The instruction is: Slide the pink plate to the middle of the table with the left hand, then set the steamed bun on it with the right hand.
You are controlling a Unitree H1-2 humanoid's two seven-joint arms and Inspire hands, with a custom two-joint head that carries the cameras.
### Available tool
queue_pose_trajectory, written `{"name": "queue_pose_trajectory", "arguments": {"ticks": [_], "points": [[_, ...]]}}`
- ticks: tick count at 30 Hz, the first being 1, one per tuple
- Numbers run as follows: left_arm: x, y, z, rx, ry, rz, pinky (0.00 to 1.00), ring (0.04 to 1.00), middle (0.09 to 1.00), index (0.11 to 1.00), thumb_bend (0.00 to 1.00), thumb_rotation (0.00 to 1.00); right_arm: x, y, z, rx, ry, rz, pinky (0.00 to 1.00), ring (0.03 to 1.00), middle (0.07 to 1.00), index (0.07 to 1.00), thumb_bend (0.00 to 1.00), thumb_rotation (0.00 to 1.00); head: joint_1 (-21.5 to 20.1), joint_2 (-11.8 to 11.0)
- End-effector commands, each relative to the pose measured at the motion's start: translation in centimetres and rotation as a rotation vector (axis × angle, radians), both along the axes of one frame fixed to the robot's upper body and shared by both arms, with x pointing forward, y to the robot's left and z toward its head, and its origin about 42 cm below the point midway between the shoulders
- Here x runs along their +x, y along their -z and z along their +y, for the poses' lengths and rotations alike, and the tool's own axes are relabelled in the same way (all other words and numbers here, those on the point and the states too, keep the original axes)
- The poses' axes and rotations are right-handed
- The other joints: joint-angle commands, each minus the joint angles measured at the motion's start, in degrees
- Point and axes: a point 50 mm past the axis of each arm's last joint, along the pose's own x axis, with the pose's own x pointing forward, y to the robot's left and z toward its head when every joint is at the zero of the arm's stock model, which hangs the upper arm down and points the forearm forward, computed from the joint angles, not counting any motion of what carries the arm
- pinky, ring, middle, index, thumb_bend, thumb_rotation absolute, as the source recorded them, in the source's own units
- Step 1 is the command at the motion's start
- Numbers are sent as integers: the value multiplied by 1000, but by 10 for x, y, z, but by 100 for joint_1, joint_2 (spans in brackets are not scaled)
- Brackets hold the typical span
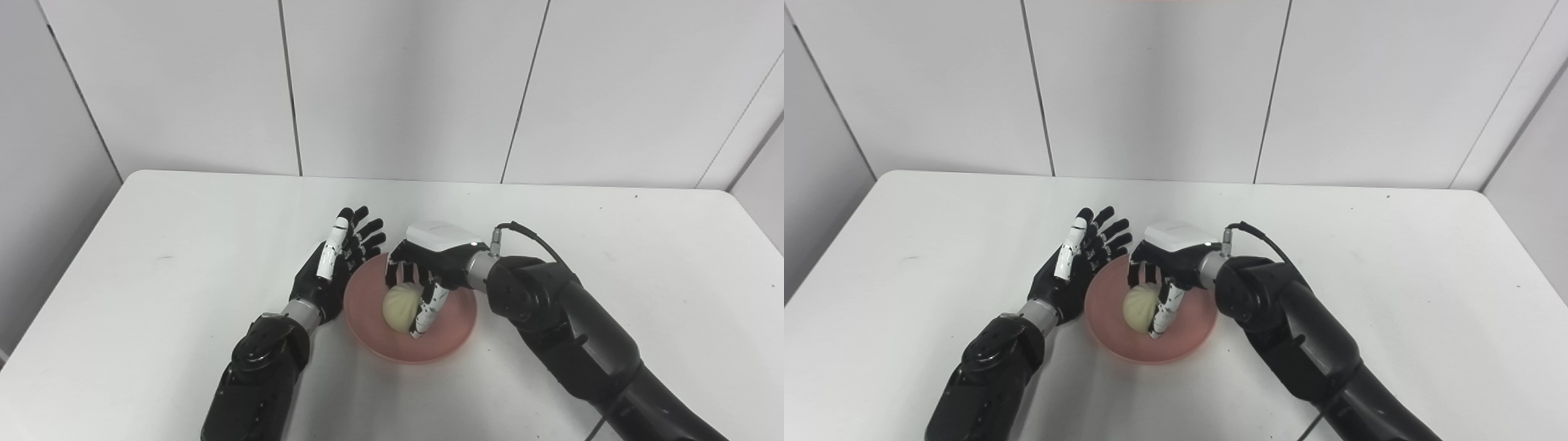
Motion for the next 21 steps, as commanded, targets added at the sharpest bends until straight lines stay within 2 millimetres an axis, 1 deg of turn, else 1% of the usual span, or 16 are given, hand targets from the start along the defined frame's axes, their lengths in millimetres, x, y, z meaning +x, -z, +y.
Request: {"name": "queue_pose_trajectory", "arguments": {"ticks": [1, 2, 3, 4, 5, 6, 7, 8, 9, 10, 12, 13, 15, 17, 21], "points": [[-11, 30, 1, 38, -3, 149, 960, 925, 930, 964, 537, 1000, -1, -22, 9, 13, -53, -100, 297, 408, 513, 620, 523, 0, 5, -4], [-11, 30, 1, 39, -4, 147, 956, 924, 929, 961, 539, 1000, -2, -23, 8, 14, -58, -106, 348, 417, 520, 701, 528, 0, 7, -3], [-11, 30, 0, 40, -5, 146, 952, 923, 927, 959, 540, 1000, -3, -24, 8, 13, -61, -108, 408, 483, 506, 735, 545, 0, 13, -2], [-11, 30, 0, 39, -4, 145, 949, 924, 926, 959, 541, 1000, -4, -25, 7, 11, -64, -108, 464, 544, 598, 779, 661, 57, 13, -2], [-11, 30, 0, 39, -3, 145, 950, 926, 927, 960, 540, 1000, -5, -25, 7, 6, -67, -108, 521, 612, 669, 809, 702, 110, 20, 5], [-11, 29, -1, 39, -2, 145, 952, 930, 928, 961, 538, 1000, -6, -26, 6, 1, -72, -112, 598, 701, 744, 839, 725, 165, 20, 5], [-11, 29, -1, 40, -1, 145, 954, 941, 931, 962, 531, 1000, -7, -28, 6, -6, -77, -117, 690, 804, 836, 882, 757, 254, 23, 7], [-11, 28, -1, 40, -1, 145, 957, 948, 933, 963, 527, 1000, -8, -28, 6, -10, -80, -120, 726, 846, 875, 903, 774, 306, 23, 7], [-11, 28, -1, 44, 2, 145, 957, 949, 934, 963, 527, 1000, -9, -31, 7, -21, -84, -124, 730, 850, 879, 905, 776, 311, 28, 9], [-12, 27, -1, 47, 4, 146, 961, 953, 934, 963, 526, 1000, -10, -32, 7, -28, -86, -127, 732, 867, 902, 923, 801, 393, 28, 9], [-12, 27, -1, 49, 14, 142, 976, 963, 938, 968, 523, 1000, -14, -39, 9, -35, -82, -121, 741, 900, 940, 948, 845, 510, 22, 6], [-12, 27, 0, 51, 20, 137, 988, 967, 942, 974, 519, 1000, -16, -42, 9, -36, -82, -120, 755, 918, 958, 960, 862, 553, 22, 4], [-11, 27, 0, 54, 29, 132, 999, 977, 950, 984, 521, 1000, -20, -48, 10, -39, -87, -127, 784, 936, 973, 971, 896, 606, 21, -2], [-11, 27, 0, 55, 31, 131, 1000, 974, 953, 988, 524, 1000, -23, -52, 10, -46, -89, -132, 807, 947, 980, 978, 926, 631, 23, -6], [-11, 28, 0, 62, 28, 131, 1000, 968, 950, 987, 528, 1000, -26, -58, 10, -57, -89, -130, 834, 961, 988, 984, 959, 646, 27, -18]]}}
